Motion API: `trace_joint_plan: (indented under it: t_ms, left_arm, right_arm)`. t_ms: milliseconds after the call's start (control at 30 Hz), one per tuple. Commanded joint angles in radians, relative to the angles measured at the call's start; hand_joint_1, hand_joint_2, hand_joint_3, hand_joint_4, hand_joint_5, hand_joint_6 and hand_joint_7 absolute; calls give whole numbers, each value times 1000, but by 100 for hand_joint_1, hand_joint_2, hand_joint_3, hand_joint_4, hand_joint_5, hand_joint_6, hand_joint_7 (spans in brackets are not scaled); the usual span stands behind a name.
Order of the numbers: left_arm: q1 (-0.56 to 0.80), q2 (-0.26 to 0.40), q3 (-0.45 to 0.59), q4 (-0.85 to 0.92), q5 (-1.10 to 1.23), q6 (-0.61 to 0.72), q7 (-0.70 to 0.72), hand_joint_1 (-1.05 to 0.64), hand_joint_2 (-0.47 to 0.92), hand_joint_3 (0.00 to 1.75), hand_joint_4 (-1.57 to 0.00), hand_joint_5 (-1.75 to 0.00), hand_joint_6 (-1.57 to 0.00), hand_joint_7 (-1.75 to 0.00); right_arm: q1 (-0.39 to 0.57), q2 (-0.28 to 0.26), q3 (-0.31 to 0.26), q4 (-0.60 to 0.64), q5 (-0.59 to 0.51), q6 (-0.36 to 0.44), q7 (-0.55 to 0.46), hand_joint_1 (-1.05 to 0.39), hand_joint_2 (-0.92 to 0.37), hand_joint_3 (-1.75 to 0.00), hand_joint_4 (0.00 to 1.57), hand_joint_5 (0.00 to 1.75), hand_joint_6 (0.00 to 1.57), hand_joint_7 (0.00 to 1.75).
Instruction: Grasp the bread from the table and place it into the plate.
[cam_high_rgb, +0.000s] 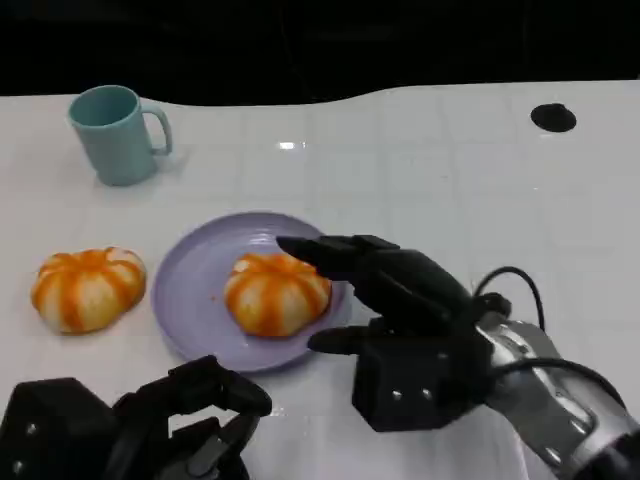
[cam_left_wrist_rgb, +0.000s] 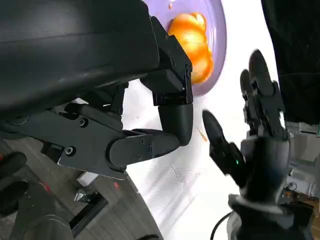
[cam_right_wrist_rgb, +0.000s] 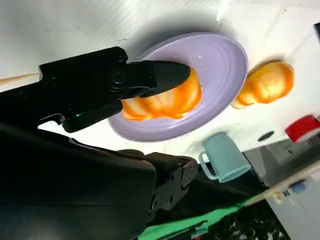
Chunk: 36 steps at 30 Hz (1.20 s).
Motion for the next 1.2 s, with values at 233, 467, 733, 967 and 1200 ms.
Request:
trace_joint_plan:
  t_ms: [233, 467, 733, 967, 1200]
  left_arm:
    - [-8, -5, -7, -8, 3, 20, 18, -36, 92, 54, -68, -175, -59, -136]
    - [-9, -6, -3, -13, -6, 35, 16, -35, 92, 55, -68, -175, -59, -136]
    - [-10, 6, 5, -20, -2, 44, 12, -34, 92, 55, -66, -175, -58, -137]
    - [-12, 9, 15, -8, -13, 42, 4, -34, 92, 54, -65, -175, -57, -136]
    - [-14, 6, 24, -6, -25, 54, 6, -34, 92, 52, -64, -175, -58, -135]
  right_arm:
    - [239, -114, -123, -282, 148, -91, 37, -55, -92, -17, 19, 90, 50, 20]
    - [349, -150, -192, -377, 203, -119, 42, -39, -91, -14, 46, 126, 54, 75]
    - [453, -188, -281, -413, 279, -212, 52, -23, -52, -99, 70, 161, 73, 117]
    - [544, -219, -343, -453, 322, -217, 76, -14, -40, -124, 79, 174, 82, 127]
    - [635, -227, -390, -551, 307, -144, 91, -13, -38, -122, 91, 175, 81, 131]
